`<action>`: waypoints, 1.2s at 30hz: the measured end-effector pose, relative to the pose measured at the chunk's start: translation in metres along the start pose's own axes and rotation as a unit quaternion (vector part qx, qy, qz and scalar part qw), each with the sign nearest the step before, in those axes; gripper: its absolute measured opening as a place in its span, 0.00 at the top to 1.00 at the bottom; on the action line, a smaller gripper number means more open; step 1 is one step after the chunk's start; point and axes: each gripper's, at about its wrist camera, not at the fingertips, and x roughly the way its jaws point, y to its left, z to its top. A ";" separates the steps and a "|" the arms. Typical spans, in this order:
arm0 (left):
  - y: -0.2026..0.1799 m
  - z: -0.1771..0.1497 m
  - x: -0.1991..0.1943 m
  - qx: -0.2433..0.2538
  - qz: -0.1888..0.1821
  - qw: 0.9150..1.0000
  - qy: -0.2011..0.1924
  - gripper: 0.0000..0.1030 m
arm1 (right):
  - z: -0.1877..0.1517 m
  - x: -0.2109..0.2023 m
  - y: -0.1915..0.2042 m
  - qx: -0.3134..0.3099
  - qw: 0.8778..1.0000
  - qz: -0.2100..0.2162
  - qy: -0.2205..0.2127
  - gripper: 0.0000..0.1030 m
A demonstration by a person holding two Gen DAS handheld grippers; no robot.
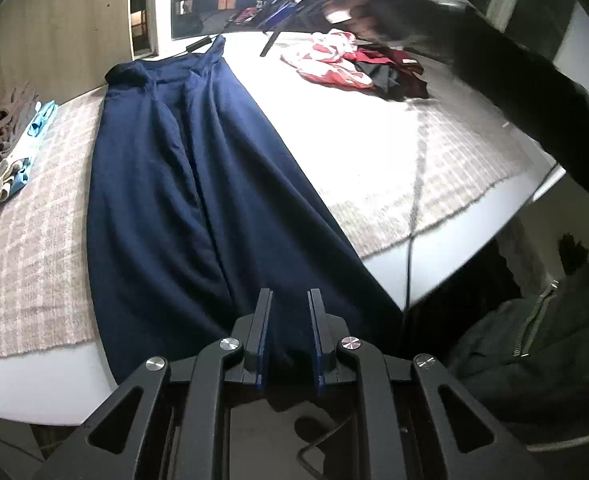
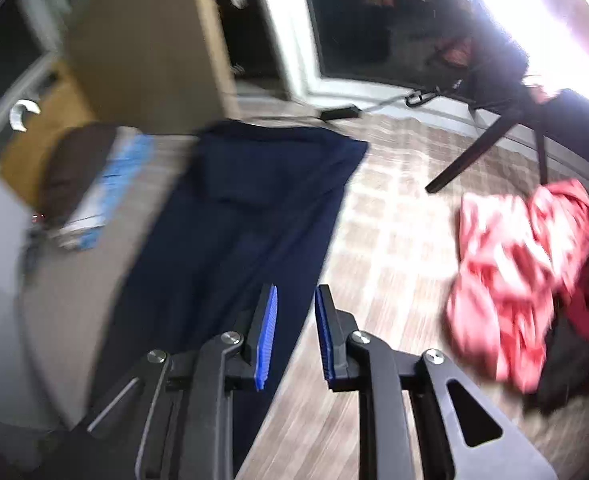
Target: Fold clothes
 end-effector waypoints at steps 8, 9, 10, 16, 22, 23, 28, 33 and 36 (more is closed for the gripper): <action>0.018 0.004 0.037 -0.047 0.009 0.998 0.047 0.85 | 0.079 0.132 0.005 -0.046 0.997 -0.036 0.042 0.80; 0.018 0.004 0.039 -0.048 0.007 0.998 0.049 0.85 | 0.087 0.143 0.011 -0.053 0.997 -0.037 0.050 0.80; 0.017 0.005 0.041 -0.048 0.005 0.998 0.049 0.85 | 0.093 0.150 0.014 -0.055 0.996 -0.042 0.060 0.80; 0.010 0.007 0.049 -0.041 -0.007 0.998 0.051 0.85 | 0.092 0.089 0.008 -0.071 0.997 -0.013 -0.005 0.67; 0.000 0.011 0.063 -0.033 -0.028 0.997 0.058 0.85 | 0.084 0.079 0.008 -0.101 0.995 -0.020 0.010 0.66; -0.003 0.010 0.066 -0.026 -0.022 0.998 0.062 0.85 | 0.082 0.087 0.008 -0.099 0.995 -0.017 0.025 0.66; -0.006 0.002 0.062 -0.032 -0.022 0.997 0.063 0.85 | 0.054 0.086 0.020 -0.109 0.993 -0.006 0.049 0.66; -0.025 -0.008 0.052 -0.027 -0.019 0.999 0.040 0.83 | -0.020 0.019 0.008 -0.075 0.996 0.029 0.036 0.54; -0.042 -0.020 0.047 -0.018 -0.020 0.999 0.028 0.77 | -0.061 -0.005 0.002 -0.060 0.997 0.032 0.043 0.54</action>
